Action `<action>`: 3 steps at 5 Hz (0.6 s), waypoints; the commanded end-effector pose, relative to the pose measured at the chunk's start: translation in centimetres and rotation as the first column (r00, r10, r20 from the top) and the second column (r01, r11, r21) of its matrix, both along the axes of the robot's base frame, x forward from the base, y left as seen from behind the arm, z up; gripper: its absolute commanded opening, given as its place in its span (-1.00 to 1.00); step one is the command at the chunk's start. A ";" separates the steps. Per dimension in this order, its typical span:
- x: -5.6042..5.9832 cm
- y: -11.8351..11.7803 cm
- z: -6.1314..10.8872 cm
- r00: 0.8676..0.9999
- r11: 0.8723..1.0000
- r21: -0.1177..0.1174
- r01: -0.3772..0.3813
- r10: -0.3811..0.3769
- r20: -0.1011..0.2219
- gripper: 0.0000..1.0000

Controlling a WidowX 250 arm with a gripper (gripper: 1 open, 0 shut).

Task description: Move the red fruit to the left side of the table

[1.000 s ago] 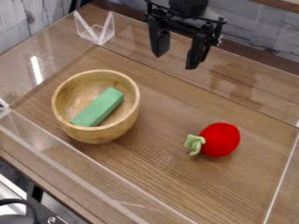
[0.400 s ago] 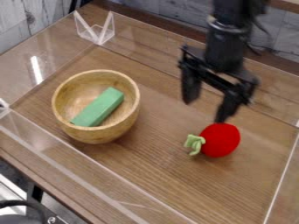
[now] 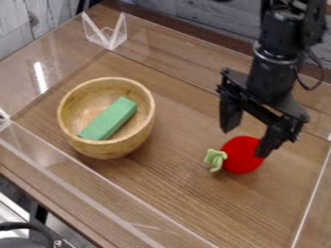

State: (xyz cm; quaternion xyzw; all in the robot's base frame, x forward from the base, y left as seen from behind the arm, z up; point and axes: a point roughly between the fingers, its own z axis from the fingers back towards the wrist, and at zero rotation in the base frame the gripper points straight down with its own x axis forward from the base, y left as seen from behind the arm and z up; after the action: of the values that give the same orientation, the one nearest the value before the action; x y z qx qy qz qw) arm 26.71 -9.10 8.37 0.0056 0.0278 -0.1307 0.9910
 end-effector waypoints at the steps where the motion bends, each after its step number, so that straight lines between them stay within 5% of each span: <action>1: 0.5 -0.2 -0.5 0.999 1.000 0.010 0.029 -0.030 0.039 1.00; 3: 0.6 -0.2 -2.3 0.994 0.997 0.029 0.076 -0.078 0.073 1.00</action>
State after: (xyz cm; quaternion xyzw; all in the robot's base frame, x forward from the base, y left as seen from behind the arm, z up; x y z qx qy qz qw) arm 26.99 -8.92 5.31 0.0248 0.0068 -0.1618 0.9865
